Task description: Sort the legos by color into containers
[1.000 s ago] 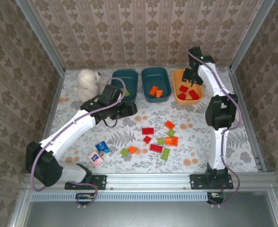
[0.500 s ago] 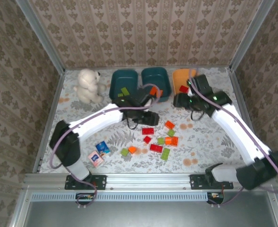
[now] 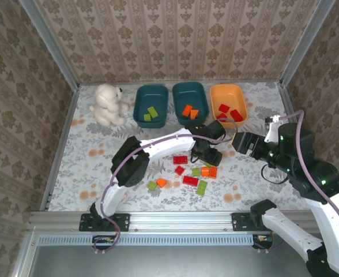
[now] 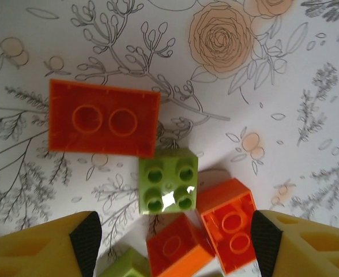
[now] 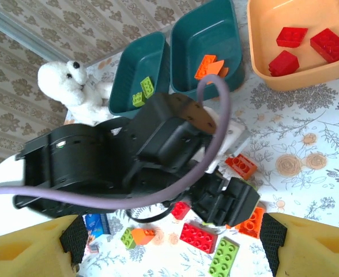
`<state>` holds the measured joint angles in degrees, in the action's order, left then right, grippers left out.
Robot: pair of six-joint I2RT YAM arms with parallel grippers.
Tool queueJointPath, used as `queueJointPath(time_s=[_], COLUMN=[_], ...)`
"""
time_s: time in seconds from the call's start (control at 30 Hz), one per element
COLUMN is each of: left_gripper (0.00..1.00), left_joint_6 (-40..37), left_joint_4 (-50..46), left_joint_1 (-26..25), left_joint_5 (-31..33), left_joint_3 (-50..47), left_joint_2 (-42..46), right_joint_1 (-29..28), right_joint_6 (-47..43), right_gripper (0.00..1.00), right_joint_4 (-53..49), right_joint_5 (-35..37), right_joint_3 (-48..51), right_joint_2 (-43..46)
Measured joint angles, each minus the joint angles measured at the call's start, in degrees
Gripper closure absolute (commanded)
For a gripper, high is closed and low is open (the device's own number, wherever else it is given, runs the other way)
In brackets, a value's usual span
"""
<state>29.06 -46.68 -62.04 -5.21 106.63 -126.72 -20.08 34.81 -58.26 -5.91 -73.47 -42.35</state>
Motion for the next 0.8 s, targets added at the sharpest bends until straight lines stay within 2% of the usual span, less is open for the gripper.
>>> queueJointPath(time_s=[0.23,0.6,0.8], left_gripper=[0.31,0.46,0.70], left_joint_6=[0.02,-0.28,-0.44], left_joint_4=[-3.87,-7.13,-7.87], left_joint_1=[-0.50,-0.57,-0.68], left_joint_5=[2.27,3.54,4.52], left_joint_3=[6.21,10.64,11.02], left_joint_2=[-6.10,-10.49,-10.60], right_joint_1=[0.00,0.00,0.00], right_joint_6=[0.07,0.07,0.11], right_gripper=[0.18,0.18,0.19], right_joint_4=[-2.40,-2.86,-2.82], right_joint_5=[-0.66,-1.68,-1.95], right_joint_3=[-0.09,-0.50,-0.52], right_joint_2=[1.53,1.05,0.48])
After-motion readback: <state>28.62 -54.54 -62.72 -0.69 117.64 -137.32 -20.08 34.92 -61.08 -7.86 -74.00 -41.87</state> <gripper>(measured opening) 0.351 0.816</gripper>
